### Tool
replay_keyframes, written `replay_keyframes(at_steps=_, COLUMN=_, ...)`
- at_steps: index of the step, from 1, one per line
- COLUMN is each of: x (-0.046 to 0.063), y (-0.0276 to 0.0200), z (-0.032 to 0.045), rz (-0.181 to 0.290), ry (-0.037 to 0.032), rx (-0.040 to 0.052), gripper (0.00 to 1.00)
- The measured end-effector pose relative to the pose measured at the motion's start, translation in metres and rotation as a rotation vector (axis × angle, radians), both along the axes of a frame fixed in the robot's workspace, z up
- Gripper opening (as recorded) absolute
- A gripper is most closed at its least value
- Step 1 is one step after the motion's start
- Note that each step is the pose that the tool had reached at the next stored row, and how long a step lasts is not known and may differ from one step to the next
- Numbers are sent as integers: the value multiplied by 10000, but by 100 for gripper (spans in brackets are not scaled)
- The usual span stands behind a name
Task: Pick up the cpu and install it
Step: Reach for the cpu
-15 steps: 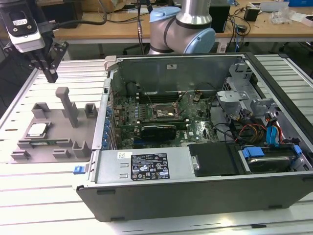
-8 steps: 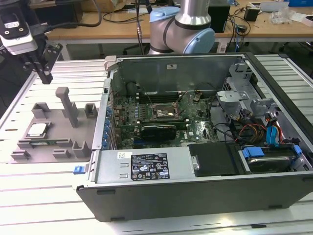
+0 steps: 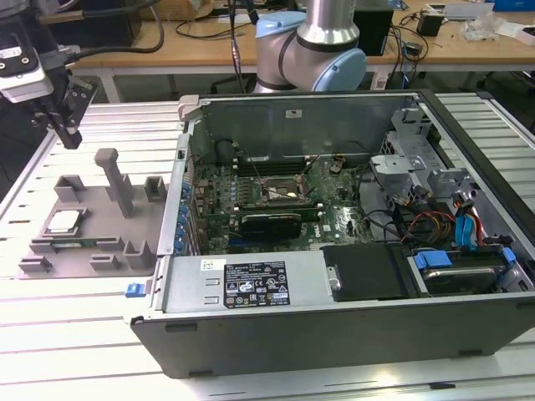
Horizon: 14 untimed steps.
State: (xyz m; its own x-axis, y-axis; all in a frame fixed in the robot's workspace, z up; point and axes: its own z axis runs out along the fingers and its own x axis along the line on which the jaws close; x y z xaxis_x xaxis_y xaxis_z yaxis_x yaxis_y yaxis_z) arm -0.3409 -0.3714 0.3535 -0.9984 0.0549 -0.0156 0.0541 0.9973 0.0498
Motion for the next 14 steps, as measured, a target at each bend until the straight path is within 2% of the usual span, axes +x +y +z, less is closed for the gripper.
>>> replay_keyframes(at_steps=4, x=-104, y=11, z=-107, rz=189, ry=-12, rx=25, gripper=11)
replay_keyframes(at_steps=14, x=-301, y=37, z=-254, rz=403, ry=-31, rx=35, gripper=11)
